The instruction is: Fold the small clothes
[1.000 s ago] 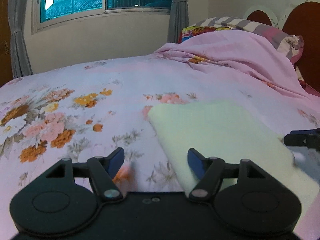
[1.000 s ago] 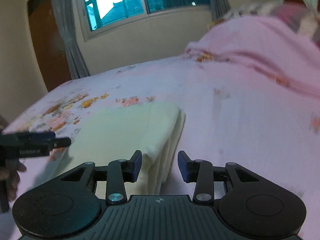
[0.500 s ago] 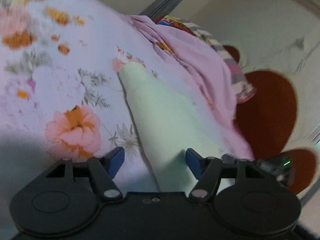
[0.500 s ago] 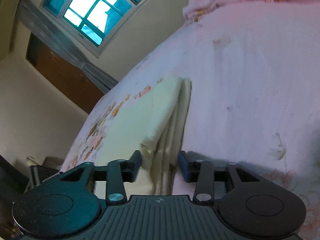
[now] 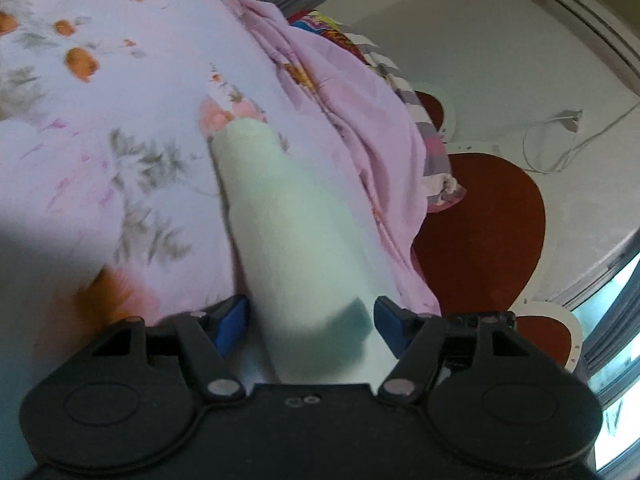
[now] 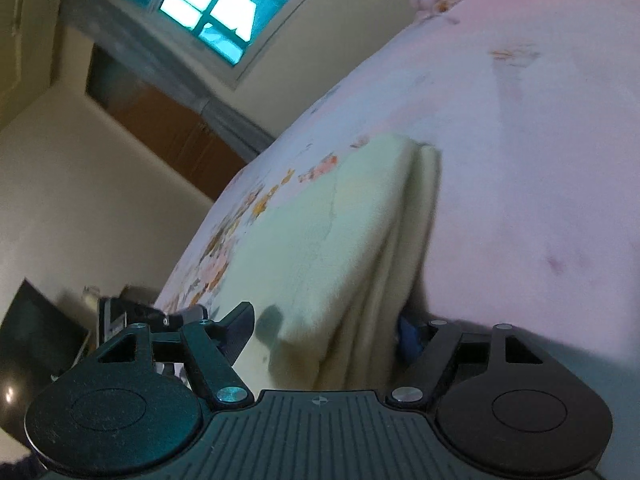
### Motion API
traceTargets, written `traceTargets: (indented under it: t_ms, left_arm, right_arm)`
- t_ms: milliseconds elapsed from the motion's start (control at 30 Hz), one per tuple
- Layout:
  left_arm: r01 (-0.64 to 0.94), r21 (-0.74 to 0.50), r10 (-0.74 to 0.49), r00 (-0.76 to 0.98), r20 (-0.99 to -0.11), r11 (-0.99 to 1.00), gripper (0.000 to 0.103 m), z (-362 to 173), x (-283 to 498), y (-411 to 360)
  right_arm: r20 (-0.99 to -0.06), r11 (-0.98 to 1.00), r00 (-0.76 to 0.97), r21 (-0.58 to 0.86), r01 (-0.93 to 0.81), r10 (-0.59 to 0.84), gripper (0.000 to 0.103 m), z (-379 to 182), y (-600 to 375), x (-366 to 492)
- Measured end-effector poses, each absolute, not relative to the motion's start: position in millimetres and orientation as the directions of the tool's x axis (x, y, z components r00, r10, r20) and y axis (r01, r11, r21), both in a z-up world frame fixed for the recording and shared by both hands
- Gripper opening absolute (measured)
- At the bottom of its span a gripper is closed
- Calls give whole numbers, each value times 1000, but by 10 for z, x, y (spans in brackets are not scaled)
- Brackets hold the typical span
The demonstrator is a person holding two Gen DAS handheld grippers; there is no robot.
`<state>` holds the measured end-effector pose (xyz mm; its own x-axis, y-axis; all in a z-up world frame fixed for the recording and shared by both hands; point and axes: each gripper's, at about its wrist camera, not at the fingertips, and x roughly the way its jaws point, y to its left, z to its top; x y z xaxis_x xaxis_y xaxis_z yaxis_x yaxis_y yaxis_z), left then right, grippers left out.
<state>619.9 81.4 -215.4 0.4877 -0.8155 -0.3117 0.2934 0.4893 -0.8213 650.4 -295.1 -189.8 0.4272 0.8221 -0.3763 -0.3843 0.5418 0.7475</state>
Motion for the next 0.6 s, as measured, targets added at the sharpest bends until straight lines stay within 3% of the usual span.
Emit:
traceTargets:
  t_ms: [67, 100, 167, 200, 267, 367, 600]
  left_arm:
    - [313, -786, -790, 515, -332, 534, 65, -2119, 6260, 707]
    - [318, -741, -753, 546, -367, 592, 56, -2075, 6262, 620]
    - [338, -665, -701, 587, -405, 666, 46, -1997, 6218, 498]
    - [336, -654, -689, 601, -405, 677, 42, -1952, 6175, 491]
    - [368, -596, -656, 648, -386, 714, 32, -1758, 5983, 514]
    - [448, -464, -616, 720, -320, 764, 32, -1323, 5493, 504]
    - [526, -329, -592, 794, -141, 784, 32, -231, 3878, 716]
  right_arm:
    - [-376, 550, 433, 730, -405, 819, 67, -1907, -2887, 6586]
    - [-393, 574, 448, 713, -402, 803, 53, -1902, -2840, 6604]
    - [-411, 598, 460, 693, -404, 787, 36, -1877, -2792, 6590]
    - [-410, 609, 478, 682, -404, 776, 33, -1837, -2780, 6551]
    - [-412, 648, 518, 620, -443, 749, 31, -1658, -2722, 6367]
    - [-355, 665, 571, 512, -544, 740, 31, -1206, -2631, 5871]
    - [-179, 636, 621, 382, -671, 763, 31, -78, -2576, 4293]
